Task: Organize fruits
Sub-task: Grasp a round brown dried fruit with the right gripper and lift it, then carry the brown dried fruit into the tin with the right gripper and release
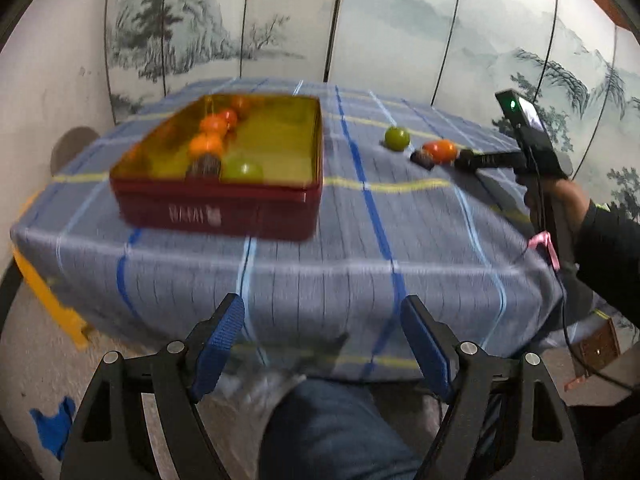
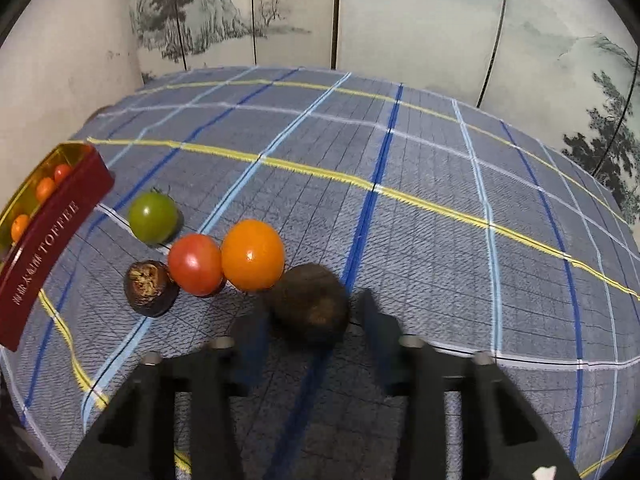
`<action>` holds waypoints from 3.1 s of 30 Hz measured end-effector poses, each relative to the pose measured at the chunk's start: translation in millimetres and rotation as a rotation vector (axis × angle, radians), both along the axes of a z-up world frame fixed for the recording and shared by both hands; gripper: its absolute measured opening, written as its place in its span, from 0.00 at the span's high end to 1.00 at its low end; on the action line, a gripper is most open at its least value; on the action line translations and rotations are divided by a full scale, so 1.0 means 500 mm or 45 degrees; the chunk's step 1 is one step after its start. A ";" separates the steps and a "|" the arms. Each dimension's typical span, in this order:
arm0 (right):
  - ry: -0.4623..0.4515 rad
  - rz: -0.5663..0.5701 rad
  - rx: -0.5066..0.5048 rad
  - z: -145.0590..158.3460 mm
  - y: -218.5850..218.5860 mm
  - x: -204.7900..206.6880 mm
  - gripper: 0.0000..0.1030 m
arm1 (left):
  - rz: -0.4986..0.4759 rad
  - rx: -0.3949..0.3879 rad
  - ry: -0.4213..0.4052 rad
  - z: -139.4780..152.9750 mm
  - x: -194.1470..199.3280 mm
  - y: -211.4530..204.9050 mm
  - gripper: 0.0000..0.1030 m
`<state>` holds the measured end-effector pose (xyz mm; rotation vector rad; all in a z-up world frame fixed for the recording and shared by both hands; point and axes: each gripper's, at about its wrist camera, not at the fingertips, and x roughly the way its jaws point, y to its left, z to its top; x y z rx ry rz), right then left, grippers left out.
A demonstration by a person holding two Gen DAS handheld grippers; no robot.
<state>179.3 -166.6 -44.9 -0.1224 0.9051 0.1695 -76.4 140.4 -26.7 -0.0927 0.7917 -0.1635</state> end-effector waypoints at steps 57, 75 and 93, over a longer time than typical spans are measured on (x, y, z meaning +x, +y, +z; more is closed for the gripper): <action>-0.375 0.049 -0.057 0.309 0.284 -0.139 0.71 | 0.225 0.007 -0.043 0.007 -0.161 0.078 0.22; -0.228 0.292 -0.054 0.209 0.471 -0.137 0.71 | 0.253 -0.010 0.064 -0.047 -0.137 0.105 0.22; 0.025 0.415 -0.078 0.078 0.583 -0.047 0.71 | 0.282 0.010 0.154 -0.087 -0.109 0.120 0.22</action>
